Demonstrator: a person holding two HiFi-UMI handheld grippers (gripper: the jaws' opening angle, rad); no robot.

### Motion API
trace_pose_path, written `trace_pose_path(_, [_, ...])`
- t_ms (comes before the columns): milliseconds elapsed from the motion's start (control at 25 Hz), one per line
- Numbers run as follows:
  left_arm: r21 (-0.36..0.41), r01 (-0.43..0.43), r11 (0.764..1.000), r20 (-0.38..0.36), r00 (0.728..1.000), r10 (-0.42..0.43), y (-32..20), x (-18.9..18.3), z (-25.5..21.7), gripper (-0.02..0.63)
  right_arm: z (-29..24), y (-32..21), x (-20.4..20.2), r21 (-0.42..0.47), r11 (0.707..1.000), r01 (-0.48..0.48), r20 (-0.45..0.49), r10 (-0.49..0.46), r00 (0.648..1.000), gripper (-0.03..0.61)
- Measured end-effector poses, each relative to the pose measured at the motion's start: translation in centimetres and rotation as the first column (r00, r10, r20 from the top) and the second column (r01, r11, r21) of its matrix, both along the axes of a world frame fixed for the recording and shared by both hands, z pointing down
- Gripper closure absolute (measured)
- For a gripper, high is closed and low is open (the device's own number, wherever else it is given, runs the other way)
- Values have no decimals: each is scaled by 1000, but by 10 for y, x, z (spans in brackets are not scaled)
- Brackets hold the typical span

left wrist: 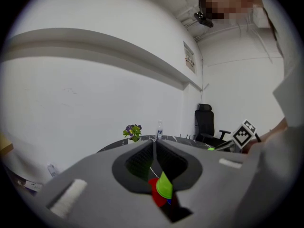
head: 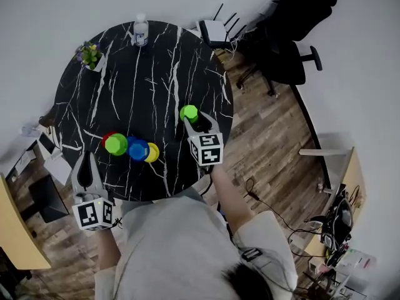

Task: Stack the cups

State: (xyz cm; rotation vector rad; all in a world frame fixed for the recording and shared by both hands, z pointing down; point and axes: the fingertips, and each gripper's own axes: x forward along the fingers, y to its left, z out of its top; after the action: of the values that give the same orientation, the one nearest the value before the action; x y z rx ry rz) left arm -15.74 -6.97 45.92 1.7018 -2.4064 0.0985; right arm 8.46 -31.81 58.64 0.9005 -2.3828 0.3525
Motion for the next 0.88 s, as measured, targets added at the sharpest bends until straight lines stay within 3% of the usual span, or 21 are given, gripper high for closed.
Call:
trace_pose_path(40, [5,-12,1000,9,1000,12,-2,-1,-2,552,-11,5,-2,16,1000,-1,22,1,1000,393])
trace_pose_path(160, [21,-74,997,26,997,74,-8,-5,-6,554,-41,16,-6,80,996,-49,67,44,997,502])
trace_pose_path(280, [37,-146,989,30,989,145,-8,-10,-13,554,-48,19,0,110,984,-141,68,135,989,512])
trace_pose_path(360, [41,-182,982,39,983,181,-6,-15,-18,554,-38,21,9,73,977,-199,65,194,979,504])
trace_pose_path(480, [30,-201,979,43,979,200,-1,-29,-18,554,-13,20,14,-6,969,-248,59,248,967,373])
trace_pose_path(560, [19,-189,982,40,981,188,3,-36,-17,554,5,18,13,-46,966,-255,43,257,965,333])
trace_pose_path(880, [-6,-123,992,23,992,123,8,-31,-11,554,39,-13,9,-66,965,-255,-35,253,967,325])
